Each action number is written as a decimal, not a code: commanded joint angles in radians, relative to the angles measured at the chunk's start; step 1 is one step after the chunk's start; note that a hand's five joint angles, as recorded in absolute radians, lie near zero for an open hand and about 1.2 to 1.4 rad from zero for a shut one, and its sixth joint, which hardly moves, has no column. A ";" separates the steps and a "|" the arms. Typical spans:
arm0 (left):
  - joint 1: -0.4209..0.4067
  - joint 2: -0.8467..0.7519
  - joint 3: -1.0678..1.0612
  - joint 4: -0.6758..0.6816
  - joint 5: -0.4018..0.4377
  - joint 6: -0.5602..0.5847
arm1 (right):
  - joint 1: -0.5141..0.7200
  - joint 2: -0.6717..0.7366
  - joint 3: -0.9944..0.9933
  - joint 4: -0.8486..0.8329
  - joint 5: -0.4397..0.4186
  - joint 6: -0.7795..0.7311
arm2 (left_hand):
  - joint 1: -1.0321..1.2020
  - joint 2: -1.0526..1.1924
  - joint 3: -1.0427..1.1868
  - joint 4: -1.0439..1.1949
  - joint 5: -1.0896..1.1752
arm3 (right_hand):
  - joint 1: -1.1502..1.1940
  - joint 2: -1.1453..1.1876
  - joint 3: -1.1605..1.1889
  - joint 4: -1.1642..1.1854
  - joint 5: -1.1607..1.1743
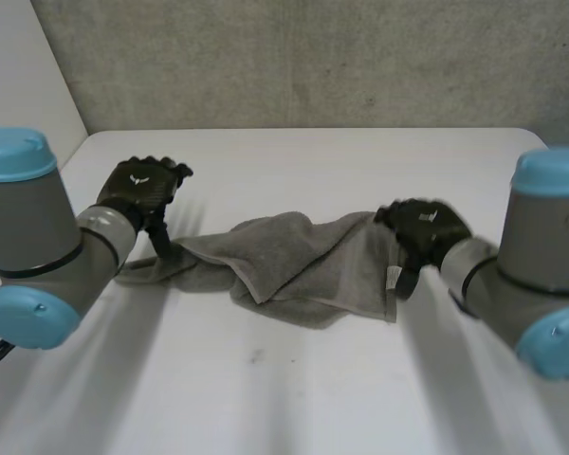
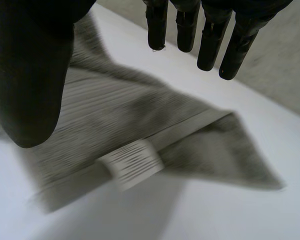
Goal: Fold the towel.
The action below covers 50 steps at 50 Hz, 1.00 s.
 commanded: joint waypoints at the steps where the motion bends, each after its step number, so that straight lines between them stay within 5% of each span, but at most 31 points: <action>1: 0.096 -0.048 -0.032 0.001 0.158 -0.006 | 0.049 0.024 0.095 -0.085 0.010 0.041 | 0.009 0.013 0.014 0.013 -0.006 | 0.054 0.036 0.046 0.034 0.055; 22: 0.111 -0.093 -0.095 0.103 0.186 -0.015 | 0.052 0.136 0.133 -0.302 0.015 -0.043 | 0.018 0.022 0.022 0.022 0.003 | 0.415 0.397 0.407 0.395 0.416; 50: 0.105 -0.090 -0.116 0.106 0.184 -0.017 | 0.038 0.169 0.041 -0.301 0.010 -0.049 | 0.021 0.025 0.025 0.025 0.006 | 1.151 1.133 1.143 1.131 1.152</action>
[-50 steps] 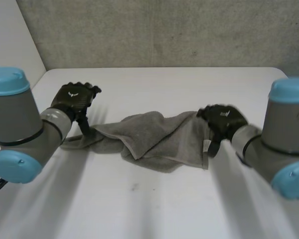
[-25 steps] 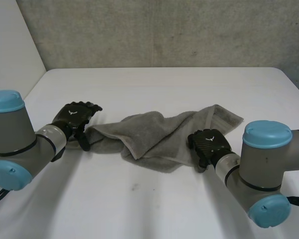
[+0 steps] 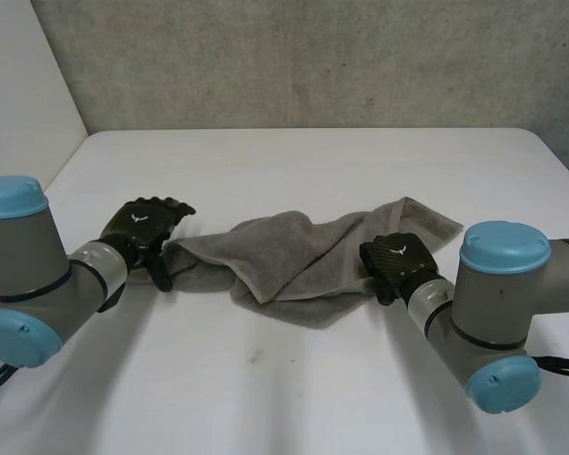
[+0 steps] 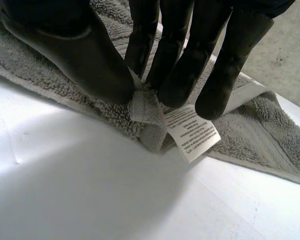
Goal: Fold the towel.
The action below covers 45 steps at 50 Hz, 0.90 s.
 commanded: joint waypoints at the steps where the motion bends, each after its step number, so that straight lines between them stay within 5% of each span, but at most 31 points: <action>1: -0.007 -0.001 -0.004 0.000 0.000 -0.001 | -0.001 -0.018 -0.040 0.018 0.007 0.002 | 0.021 0.025 0.025 0.025 0.006 | 0.065 0.093 0.077 0.072 0.074; 16: -0.030 -0.033 0.008 0.052 -0.006 -0.027 | -0.204 -0.279 -0.035 0.125 -0.020 -0.012 | 0.074 0.078 0.078 0.078 0.059 | 0.065 0.093 0.077 0.072 0.074; 23: -0.030 -0.099 0.040 0.063 -0.015 -0.022 | -0.283 -0.302 -0.032 0.188 -0.076 -0.021 | 0.458 0.461 0.462 0.461 0.443 | 0.065 0.093 0.077 0.072 0.074; 38: -0.033 -0.104 0.023 0.054 -0.015 -0.022 | -0.325 -0.349 -0.032 0.185 -0.082 -0.021 | 0.737 0.741 0.742 0.741 0.722 | 0.065 0.093 0.077 0.072 0.074; 45: -0.035 -0.076 0.005 0.060 -0.060 -0.016 | -0.325 -0.351 -0.034 0.182 -0.080 -0.022 | 1.082 1.086 1.087 1.086 1.068 | 0.065 0.093 0.077 0.072 0.074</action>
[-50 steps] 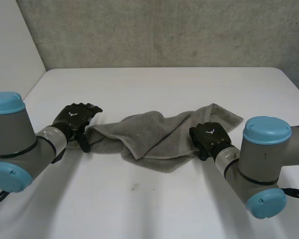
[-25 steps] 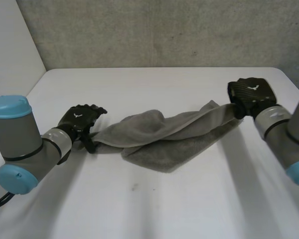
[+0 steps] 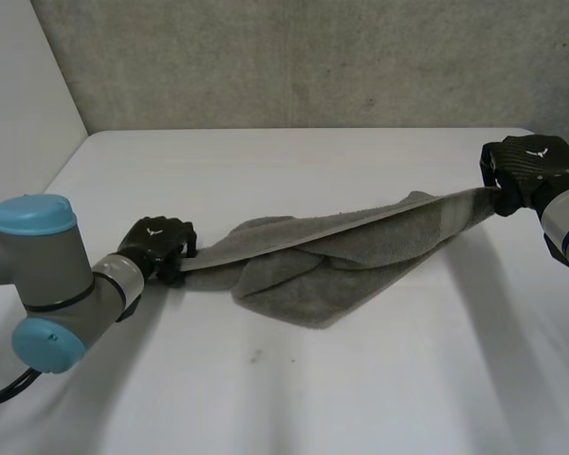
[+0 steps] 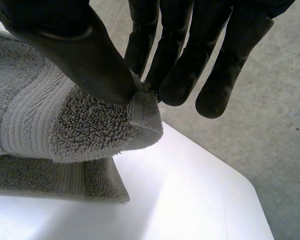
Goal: Fold the towel.
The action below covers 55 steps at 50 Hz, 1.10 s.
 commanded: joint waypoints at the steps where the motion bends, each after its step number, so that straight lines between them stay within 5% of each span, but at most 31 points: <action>1: -0.002 0.025 -0.016 0.004 -0.042 0.005 | -0.001 -0.004 -0.006 0.000 0.002 -0.002 | 0.375 0.372 0.377 0.376 0.379 | 0.058 0.093 0.063 0.053 0.065; 8: -0.002 0.191 -0.004 -0.008 -0.159 0.106 | -0.001 -0.079 -0.037 0.022 -0.002 -0.034 | 0.501 0.498 0.503 0.502 0.505 | 0.058 0.093 0.063 0.053 0.065; 13: -0.025 0.405 0.010 -0.057 -0.162 0.157 | -0.013 -0.221 -0.211 0.231 -0.021 -0.156 | 0.501 0.498 0.503 0.502 0.505 | 0.058 0.093 0.063 0.053 0.065; 18: -0.048 0.664 0.160 -0.266 -0.159 0.163 | -0.023 -0.265 -0.416 0.445 -0.027 -0.209 | 0.501 0.498 0.503 0.502 0.505 | 0.058 0.093 0.063 0.053 0.065; 24: -0.052 0.692 0.320 -0.450 -0.159 0.163 | -0.020 -0.258 -0.682 0.750 -0.036 -0.262 | 0.501 0.498 0.503 0.502 0.505 | 0.058 0.093 0.063 0.053 0.065; 32: -0.037 0.525 0.496 -0.661 -0.159 0.163 | -0.018 -0.115 -0.804 0.882 -0.088 -0.324 | 0.501 0.498 0.503 0.502 0.505 | 0.058 0.093 0.063 0.053 0.065; 43: -0.031 0.139 0.634 -0.678 -0.162 0.179 | 0.037 0.150 -0.824 0.871 -0.072 -0.324 | 0.501 0.498 0.503 0.502 0.505 | 0.058 0.093 0.063 0.053 0.065; 48: -0.031 -0.017 0.799 -0.672 -0.162 0.197 | 0.100 0.317 -0.960 0.775 0.019 -0.322 | 0.501 0.498 0.503 0.502 0.505 | 0.058 0.093 0.063 0.053 0.065; 55: -0.039 -0.112 1.177 -0.527 -0.163 0.179 | 0.131 0.493 -1.418 0.567 0.152 -0.304 | 0.501 0.498 0.503 0.502 0.505 | 0.058 0.093 0.063 0.053 0.065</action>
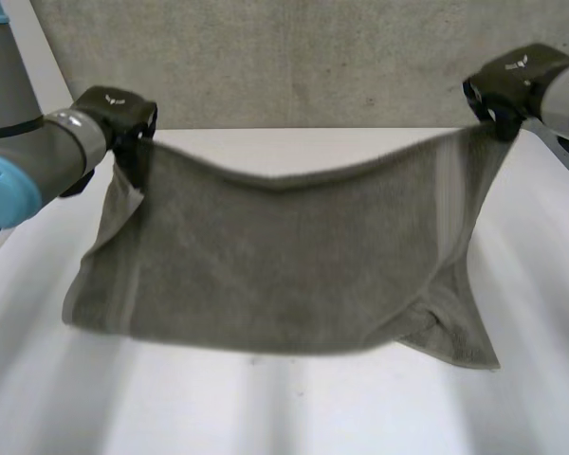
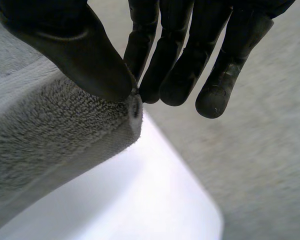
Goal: Fold the towel.
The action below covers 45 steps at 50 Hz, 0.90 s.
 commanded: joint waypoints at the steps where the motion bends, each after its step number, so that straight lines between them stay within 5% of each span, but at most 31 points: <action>1: -0.008 -0.084 0.349 0.138 -0.002 -0.015 | 0.034 0.165 -0.425 -0.196 0.127 0.018 | 0.197 0.179 0.180 0.179 0.189 | 0.057 0.070 0.061 0.050 0.058; 5: -0.022 -0.024 0.463 0.346 -0.002 -0.073 | 0.075 0.169 -0.613 -0.393 0.140 0.093 | 0.197 0.179 0.180 0.179 0.189 | 0.057 0.070 0.061 0.050 0.058; 11: -0.018 0.062 0.401 0.557 0.000 -0.240 | 0.081 0.100 -0.551 -0.518 0.143 0.152 | 0.197 0.179 0.180 0.179 0.189 | 0.057 0.070 0.061 0.050 0.058; 17: -0.008 0.060 0.263 0.514 0.003 -0.297 | 0.083 0.068 -0.350 -0.441 0.120 0.147 | 0.197 0.179 0.180 0.179 0.189 | 0.057 0.070 0.061 0.050 0.058; 23: 0.006 0.056 -0.101 0.493 0.052 -0.291 | 0.083 0.053 -0.060 -0.387 0.074 0.139 | 0.197 0.179 0.180 0.179 0.189 | 0.057 0.070 0.061 0.050 0.058; 30: 0.017 -0.015 -0.510 0.681 0.161 -0.137 | 0.081 0.102 0.260 -0.439 -0.004 0.022 | 0.197 0.179 0.180 0.179 0.189 | 0.057 0.070 0.061 0.050 0.058; 38: 0.017 -0.134 -0.629 0.743 0.158 0.046 | 0.081 0.186 0.443 -0.505 0.008 -0.140 | 0.197 0.179 0.180 0.179 0.189 | 0.057 0.070 0.061 0.050 0.058; 45: 0.015 -0.122 -0.635 0.712 0.155 0.071 | 0.064 0.127 0.501 -0.516 0.023 -0.115 | 0.197 0.179 0.180 0.179 0.189 | 0.057 0.070 0.061 0.050 0.058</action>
